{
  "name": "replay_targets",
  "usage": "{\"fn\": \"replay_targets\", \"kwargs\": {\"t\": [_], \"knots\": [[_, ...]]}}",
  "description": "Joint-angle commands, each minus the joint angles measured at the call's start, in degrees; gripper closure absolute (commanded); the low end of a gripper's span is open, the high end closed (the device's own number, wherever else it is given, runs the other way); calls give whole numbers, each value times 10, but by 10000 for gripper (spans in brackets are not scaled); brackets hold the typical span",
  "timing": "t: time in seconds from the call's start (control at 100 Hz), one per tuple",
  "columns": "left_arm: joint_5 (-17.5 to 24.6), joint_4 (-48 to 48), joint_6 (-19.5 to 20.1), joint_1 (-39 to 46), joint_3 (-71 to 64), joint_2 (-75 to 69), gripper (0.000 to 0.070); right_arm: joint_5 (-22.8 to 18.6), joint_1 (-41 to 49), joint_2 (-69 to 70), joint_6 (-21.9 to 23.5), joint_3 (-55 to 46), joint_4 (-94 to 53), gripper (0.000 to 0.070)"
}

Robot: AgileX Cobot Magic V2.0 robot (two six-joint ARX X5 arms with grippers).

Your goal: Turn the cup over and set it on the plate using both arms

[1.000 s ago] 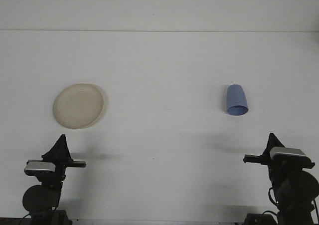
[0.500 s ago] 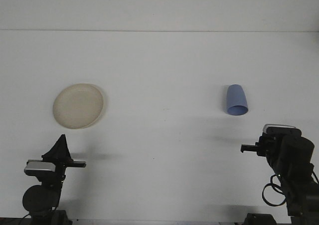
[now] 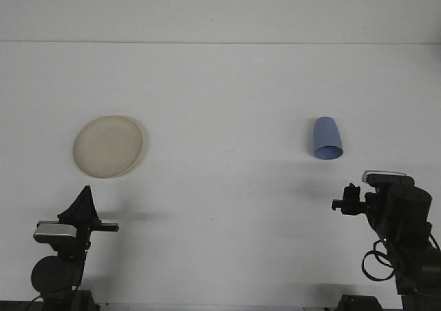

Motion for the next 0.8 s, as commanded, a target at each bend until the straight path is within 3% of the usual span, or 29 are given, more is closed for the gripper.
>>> {"fn": "replay_targets", "kwargs": {"t": [0.0,0.17,0.28,0.79], "knots": [[-1,7,-1,0,-12,-1,687,0,0,17,2,7,12,291],[-1,7,-1,0,-12,-1,687,-2,0,84,1,-2,87,290],[-1,7,-1,-1,-12,-1,687,-31,0,122,2,-28,181,289],[-1,7,-1,0,-12,-1,687,-31,-37,207,23,-248,563,289]]}}
